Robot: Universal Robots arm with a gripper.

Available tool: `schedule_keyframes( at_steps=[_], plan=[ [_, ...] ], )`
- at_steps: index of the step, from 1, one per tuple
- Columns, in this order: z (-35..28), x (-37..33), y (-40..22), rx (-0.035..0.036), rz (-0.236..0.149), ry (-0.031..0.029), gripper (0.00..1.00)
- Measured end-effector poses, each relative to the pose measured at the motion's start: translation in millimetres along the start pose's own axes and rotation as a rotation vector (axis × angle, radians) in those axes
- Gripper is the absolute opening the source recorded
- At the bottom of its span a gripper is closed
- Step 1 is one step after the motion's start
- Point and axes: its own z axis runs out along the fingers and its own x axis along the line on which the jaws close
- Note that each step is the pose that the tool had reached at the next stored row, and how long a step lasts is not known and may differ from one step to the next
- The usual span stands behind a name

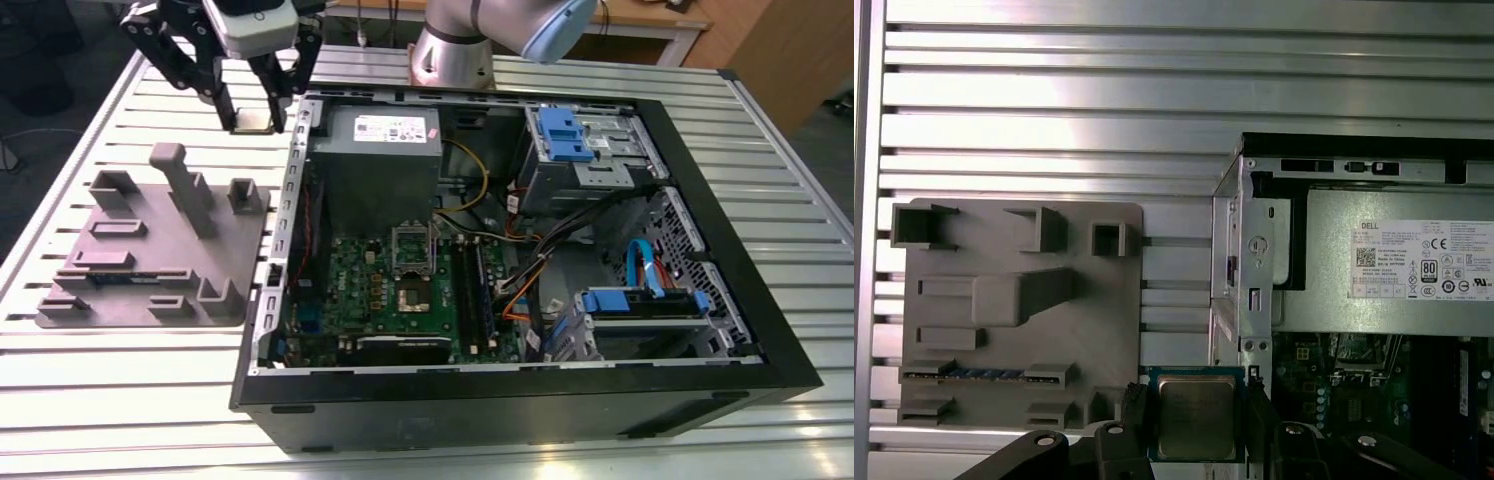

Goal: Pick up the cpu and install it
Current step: 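Pick up the cpu and move it towards the insertion slot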

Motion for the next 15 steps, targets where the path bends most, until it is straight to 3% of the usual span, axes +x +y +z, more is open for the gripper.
schedule_keyframes(
  at_steps=[15],
  plan=[
    [-0.1,-9.1,-0.1,0.0,0.0,0.0,0.47]
  ],
)
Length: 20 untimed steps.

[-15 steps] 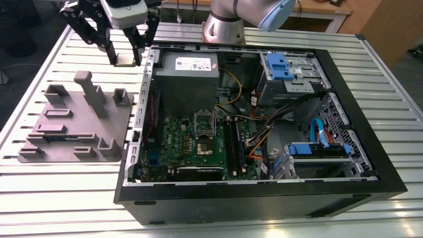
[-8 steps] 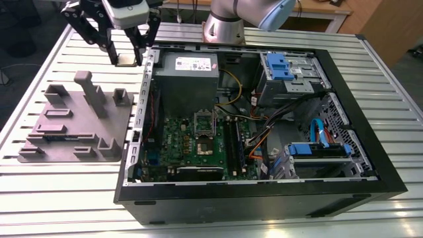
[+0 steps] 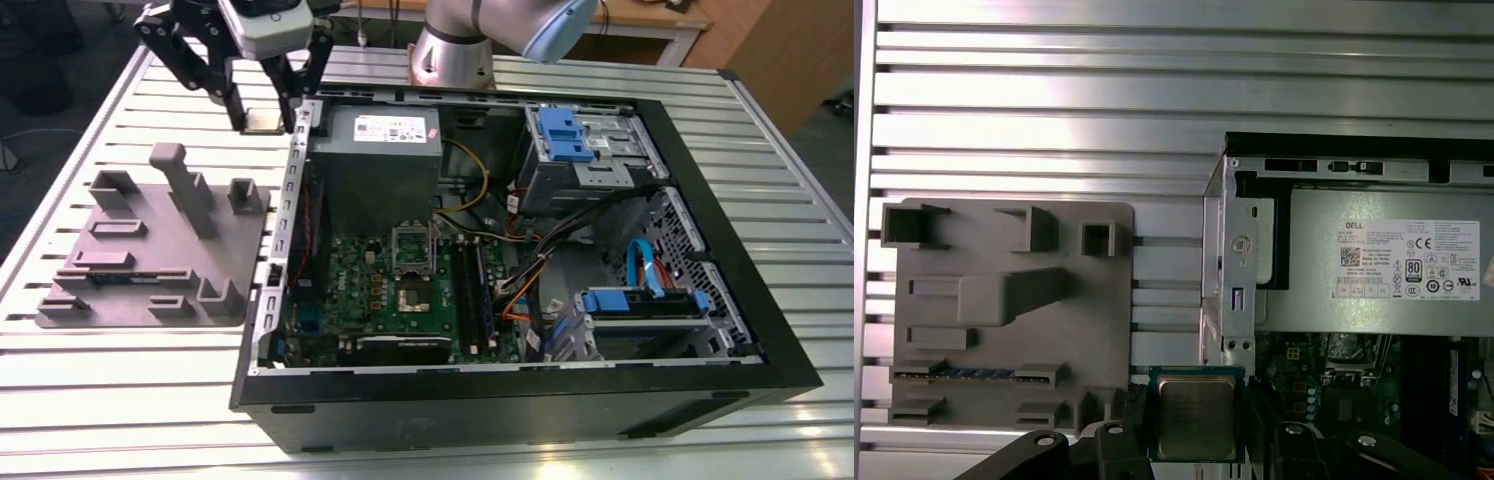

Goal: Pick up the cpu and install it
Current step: 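Pick up the cpu and move it towards the insertion slot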

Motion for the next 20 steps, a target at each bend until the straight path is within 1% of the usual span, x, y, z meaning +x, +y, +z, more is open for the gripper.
schedule_keyframes(
  at_steps=[14,20],
  plan=[
    [-0.1,-11.1,-0.1,0.0,0.0,0.0,0.47],
    [-0.2,-14.3,-0.1,0.0001,0.0,0.0,0.47]
  ],
)
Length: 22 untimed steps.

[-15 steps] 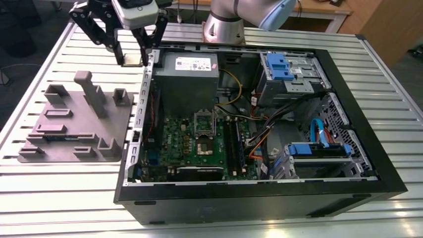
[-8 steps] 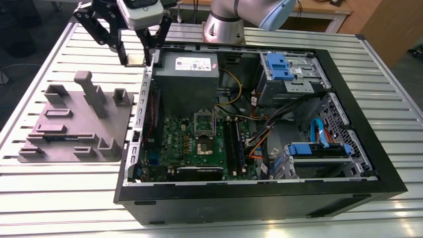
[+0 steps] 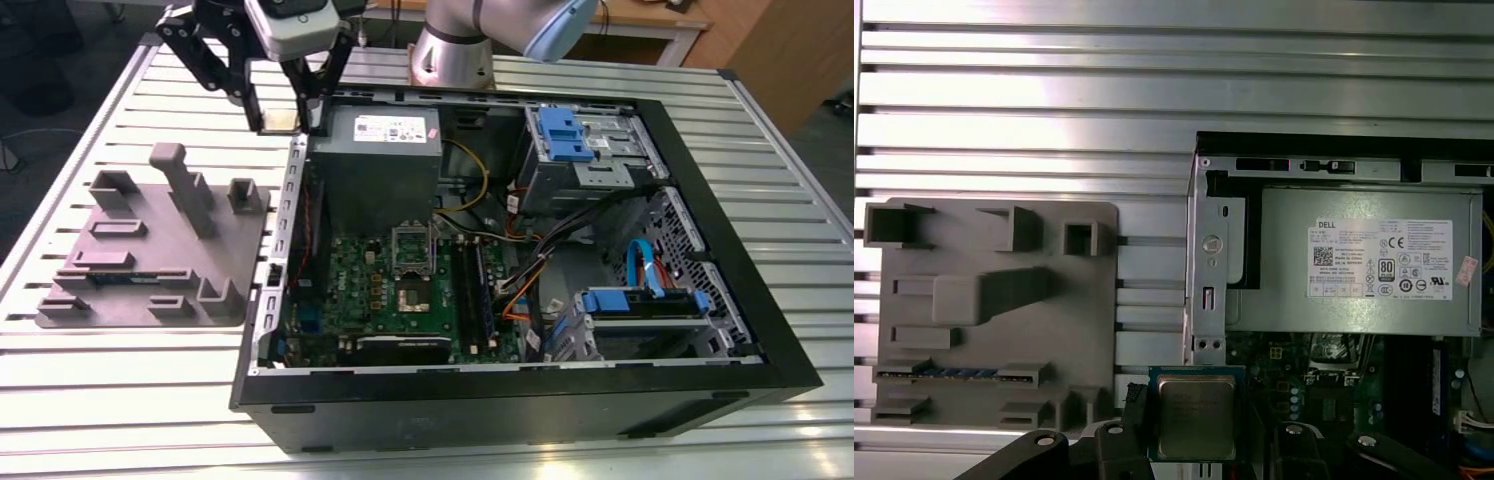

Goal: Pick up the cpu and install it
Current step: 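Pick up the cpu and move it towards the insertion slot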

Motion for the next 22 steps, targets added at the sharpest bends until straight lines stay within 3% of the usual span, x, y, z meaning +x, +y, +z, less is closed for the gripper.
schedule_keyframes(
  at_steps=[22],
  plan=[
    [-0.1,-14.1,-0.1,-0.0001,0.0,-0.0001,0.47]
  ],
)
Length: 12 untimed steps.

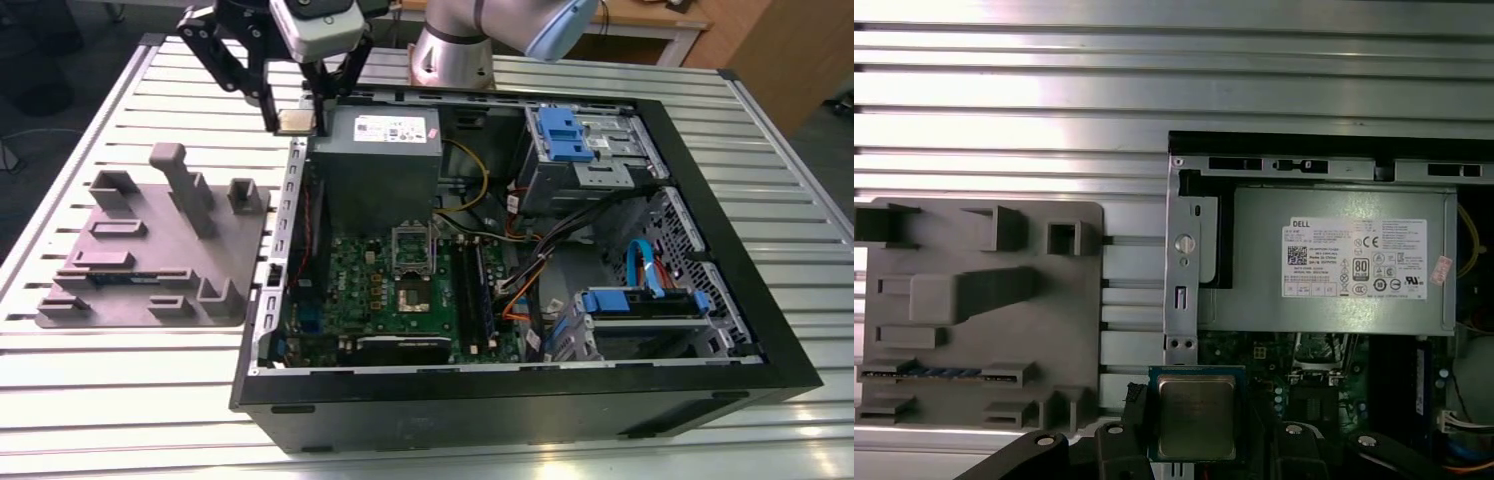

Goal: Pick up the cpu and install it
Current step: 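Pick up the cpu and move it towards the insertion slot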

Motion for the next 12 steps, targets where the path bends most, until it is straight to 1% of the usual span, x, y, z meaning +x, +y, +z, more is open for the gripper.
schedule_keyframes(
  at_steps=[12],
  plan=[
    [-0.1,-7.1,-0.1,0.0001,0.0,0.0001,0.47]
  ],
)
